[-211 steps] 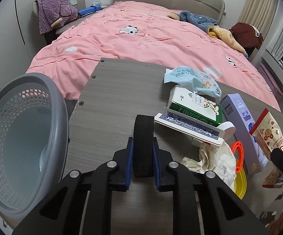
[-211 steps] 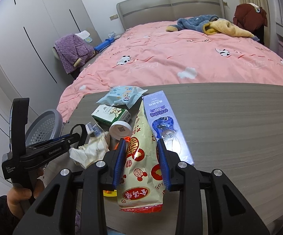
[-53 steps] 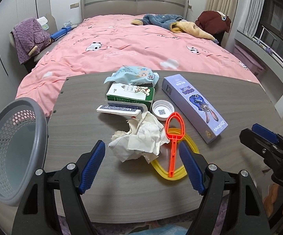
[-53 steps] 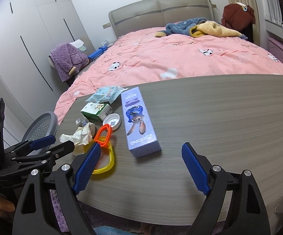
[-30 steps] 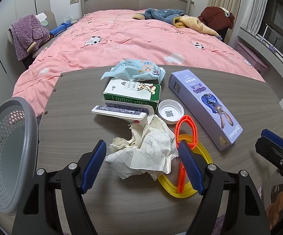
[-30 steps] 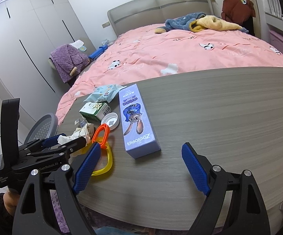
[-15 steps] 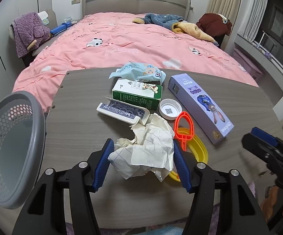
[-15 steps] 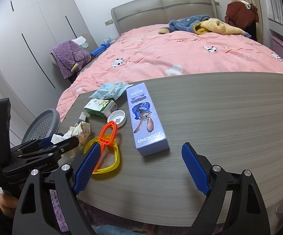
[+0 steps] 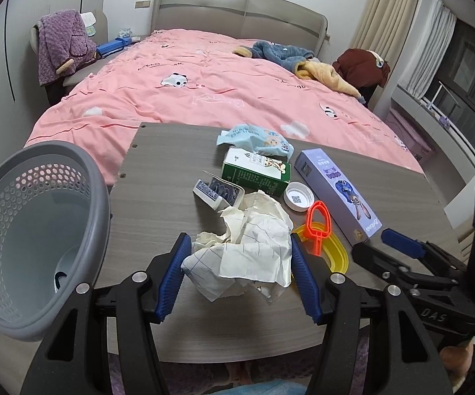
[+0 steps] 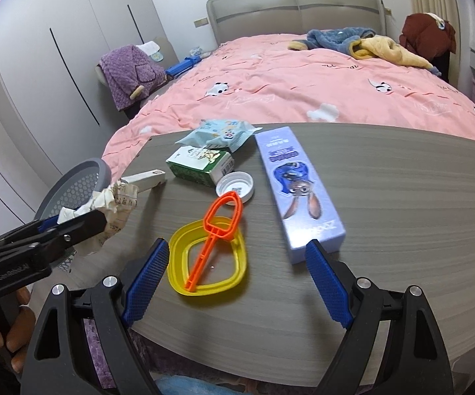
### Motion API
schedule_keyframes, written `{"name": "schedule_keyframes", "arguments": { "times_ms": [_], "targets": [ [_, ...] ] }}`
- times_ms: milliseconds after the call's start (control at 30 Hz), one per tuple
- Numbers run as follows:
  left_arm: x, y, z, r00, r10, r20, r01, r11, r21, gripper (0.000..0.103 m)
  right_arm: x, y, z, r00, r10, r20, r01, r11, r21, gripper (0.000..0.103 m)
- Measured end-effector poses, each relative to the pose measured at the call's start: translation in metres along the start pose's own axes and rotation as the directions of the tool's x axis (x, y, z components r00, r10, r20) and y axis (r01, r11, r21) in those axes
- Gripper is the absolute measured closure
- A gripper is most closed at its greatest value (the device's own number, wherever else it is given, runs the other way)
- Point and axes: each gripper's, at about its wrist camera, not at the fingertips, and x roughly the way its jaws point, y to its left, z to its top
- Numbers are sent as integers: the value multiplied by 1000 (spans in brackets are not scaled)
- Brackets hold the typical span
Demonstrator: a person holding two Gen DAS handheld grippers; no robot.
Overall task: Collect trash
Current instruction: 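Grasp the crumpled tissues with the left gripper while the right gripper grasps the orange toy, then carry tissues and orange toy over the basket and open both grippers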
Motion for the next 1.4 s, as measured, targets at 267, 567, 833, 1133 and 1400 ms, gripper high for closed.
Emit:
{"name": "schedule_keyframes", "arguments": {
  "times_ms": [267, 567, 833, 1133, 1400],
  "targets": [
    [-5, 17, 2, 999, -44, 5, 44, 998, -38, 45, 19, 20, 4, 1000, -7, -30, 5, 999, -43, 21],
    [-7, 27, -6, 1000, 31, 1, -31, 999, -17, 45, 31, 29, 8, 998, -25, -49, 22, 998, -64, 29],
    [-11, 37, -6, 998, 66, 20, -66, 997, -29, 45, 44, 34, 12, 996, -52, -68, 46, 995, -90, 44],
    [-11, 42, -8, 998, 66, 19, -65, 997, -43, 45, 57, 32, 17, 991, -89, -96, 80, 992, -95, 58],
    [-12, 43, -10, 997, 69, 21, -68, 997, -49, 45, 63, 30, 16, 990, -99, -103, 89, 991, -102, 69]
  ]
}}
